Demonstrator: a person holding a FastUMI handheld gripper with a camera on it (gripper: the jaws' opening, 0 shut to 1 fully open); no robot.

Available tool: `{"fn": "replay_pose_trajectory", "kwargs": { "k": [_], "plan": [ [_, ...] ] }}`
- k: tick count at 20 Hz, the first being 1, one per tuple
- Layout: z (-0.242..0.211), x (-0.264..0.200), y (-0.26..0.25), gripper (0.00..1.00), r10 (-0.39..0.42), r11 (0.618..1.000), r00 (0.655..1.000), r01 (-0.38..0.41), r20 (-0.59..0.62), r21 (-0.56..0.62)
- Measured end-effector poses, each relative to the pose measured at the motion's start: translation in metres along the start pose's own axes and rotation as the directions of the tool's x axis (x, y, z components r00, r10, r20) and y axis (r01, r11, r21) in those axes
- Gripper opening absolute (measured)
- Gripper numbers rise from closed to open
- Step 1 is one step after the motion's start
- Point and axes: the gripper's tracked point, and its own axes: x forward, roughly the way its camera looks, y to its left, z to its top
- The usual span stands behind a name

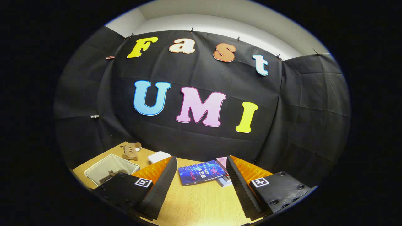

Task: Open the storage box then place both shoes into the box .Put the left shoe in first, then the right shoe, with the right side of both shoes facing outward in a uniform manner.

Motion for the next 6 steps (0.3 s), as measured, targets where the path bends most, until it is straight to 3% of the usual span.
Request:
{"fn": "replay_pose_trajectory", "kwargs": {
  "k": [6],
  "plan": [
    [0.0027, -0.0016, 0.0027, 0.98, 0.0, 1.0, 1.0, 0.0, -0.004, -0.007]
  ]
}}
